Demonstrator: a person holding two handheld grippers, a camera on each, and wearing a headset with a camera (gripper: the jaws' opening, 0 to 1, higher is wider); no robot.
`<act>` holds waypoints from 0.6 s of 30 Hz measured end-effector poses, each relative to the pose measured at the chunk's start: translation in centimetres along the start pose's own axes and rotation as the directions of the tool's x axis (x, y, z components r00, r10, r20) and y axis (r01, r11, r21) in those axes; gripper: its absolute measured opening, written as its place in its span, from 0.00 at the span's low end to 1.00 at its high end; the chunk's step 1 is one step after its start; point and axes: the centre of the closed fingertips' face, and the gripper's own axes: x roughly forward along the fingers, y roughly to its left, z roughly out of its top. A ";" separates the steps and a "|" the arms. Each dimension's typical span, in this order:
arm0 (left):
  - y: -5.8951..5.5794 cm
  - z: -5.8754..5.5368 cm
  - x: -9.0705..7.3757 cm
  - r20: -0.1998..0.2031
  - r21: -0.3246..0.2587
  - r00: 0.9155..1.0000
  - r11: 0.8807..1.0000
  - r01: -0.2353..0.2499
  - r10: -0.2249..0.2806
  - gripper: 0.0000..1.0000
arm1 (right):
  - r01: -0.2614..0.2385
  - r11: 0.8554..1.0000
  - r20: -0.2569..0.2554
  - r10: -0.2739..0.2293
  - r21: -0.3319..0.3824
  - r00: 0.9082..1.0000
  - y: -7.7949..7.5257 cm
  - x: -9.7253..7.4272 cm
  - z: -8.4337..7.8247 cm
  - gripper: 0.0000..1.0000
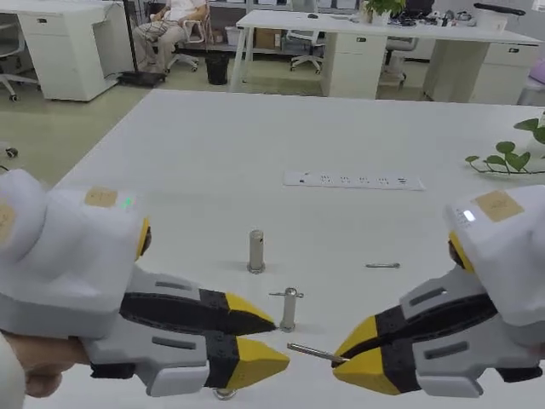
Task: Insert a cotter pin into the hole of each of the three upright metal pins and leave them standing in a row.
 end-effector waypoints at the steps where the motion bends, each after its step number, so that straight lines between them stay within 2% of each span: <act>1: 0.3 -0.2 -0.2 -0.001 -0.004 1.000 1.000 -0.013 0.013 0.28 | -0.006 1.000 -0.014 0.006 0.002 1.000 -0.1 0.1 -0.2 0.03; 2: 0.8 -0.5 -0.4 -0.005 -0.001 0.999 0.999 -0.034 0.034 0.30 | -0.005 0.999 -0.046 0.007 0.033 0.999 -0.1 0.2 -0.8 0.03; 6: 1.7 -2.0 -0.8 -0.046 -0.005 0.996 0.997 -0.075 0.074 0.33 | 0.018 1.000 -0.053 -0.017 0.015 0.998 -0.6 0.8 -0.9 0.03; 10: 2.6 -3.1 -0.9 -0.063 -0.010 0.992 0.993 -0.114 0.113 0.35 | 0.024 0.999 -0.064 -0.022 0.024 0.998 -1.0 1.3 -0.9 0.03; 18: 3.8 -5.6 -0.6 -0.113 0.007 0.981 0.988 -0.156 0.156 0.35 | 0.043 0.998 -0.115 -0.037 0.046 0.993 -1.4 2.5 -1.2 0.03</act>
